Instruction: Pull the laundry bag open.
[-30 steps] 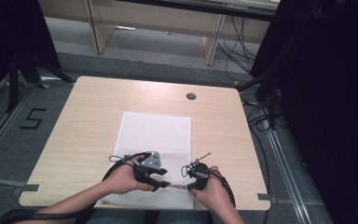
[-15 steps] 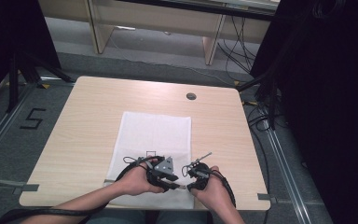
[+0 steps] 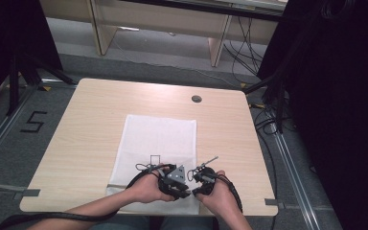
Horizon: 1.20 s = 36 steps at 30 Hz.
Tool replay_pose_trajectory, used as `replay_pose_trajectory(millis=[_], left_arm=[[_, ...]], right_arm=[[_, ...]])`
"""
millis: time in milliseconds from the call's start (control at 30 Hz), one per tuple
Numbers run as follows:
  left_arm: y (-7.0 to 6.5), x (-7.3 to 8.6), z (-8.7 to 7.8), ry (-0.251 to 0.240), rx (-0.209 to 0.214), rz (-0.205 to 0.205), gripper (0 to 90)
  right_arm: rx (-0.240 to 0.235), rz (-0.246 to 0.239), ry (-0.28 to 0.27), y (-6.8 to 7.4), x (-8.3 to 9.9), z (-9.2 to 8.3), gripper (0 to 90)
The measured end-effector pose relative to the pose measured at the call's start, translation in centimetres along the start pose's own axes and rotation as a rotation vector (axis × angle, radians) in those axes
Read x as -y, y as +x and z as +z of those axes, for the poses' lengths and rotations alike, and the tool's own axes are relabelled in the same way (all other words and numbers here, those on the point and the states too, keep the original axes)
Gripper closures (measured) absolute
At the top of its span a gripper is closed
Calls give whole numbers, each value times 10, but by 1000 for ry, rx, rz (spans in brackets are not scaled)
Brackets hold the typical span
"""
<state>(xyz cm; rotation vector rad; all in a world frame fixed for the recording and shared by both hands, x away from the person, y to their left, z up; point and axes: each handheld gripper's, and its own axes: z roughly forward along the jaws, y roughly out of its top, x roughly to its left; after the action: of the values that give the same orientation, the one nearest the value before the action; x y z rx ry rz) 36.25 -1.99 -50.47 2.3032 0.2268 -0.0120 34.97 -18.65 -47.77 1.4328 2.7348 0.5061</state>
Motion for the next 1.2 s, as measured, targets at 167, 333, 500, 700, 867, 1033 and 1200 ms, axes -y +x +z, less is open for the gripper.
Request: replay_pose_trajectory(millis=[167, 333, 500, 700, 867, 1033, 1200], left_arm=[[0, 0, 4, 3, 2, -6, 717], [0, -2, 5, 16, -6, 13, 764], [1, -4, 3, 24, -19, 15, 812], [0, -5, 3, 20, -15, 0, 813], [0, -8, 1, 25, -19, 20, 815], [-1, -8, 0, 23, -14, -2, 815], [-1, -9, -1, 22, -20, 9, 816]], right_arm=[[-1, 3, 8, -1, 0, 0, 900], [-3, 21, 7, 0, 0, 0, 900], [-11, 18, 6, -1, 0, -1, 900], [-5, 23, 8, 0, 0, 0, 900], [-16, 1, -2, -3, 0, 0, 900], [-23, 11, -2, -4, 0, 0, 900], [-20, 58, 26, -1, -2, -1, 900]])
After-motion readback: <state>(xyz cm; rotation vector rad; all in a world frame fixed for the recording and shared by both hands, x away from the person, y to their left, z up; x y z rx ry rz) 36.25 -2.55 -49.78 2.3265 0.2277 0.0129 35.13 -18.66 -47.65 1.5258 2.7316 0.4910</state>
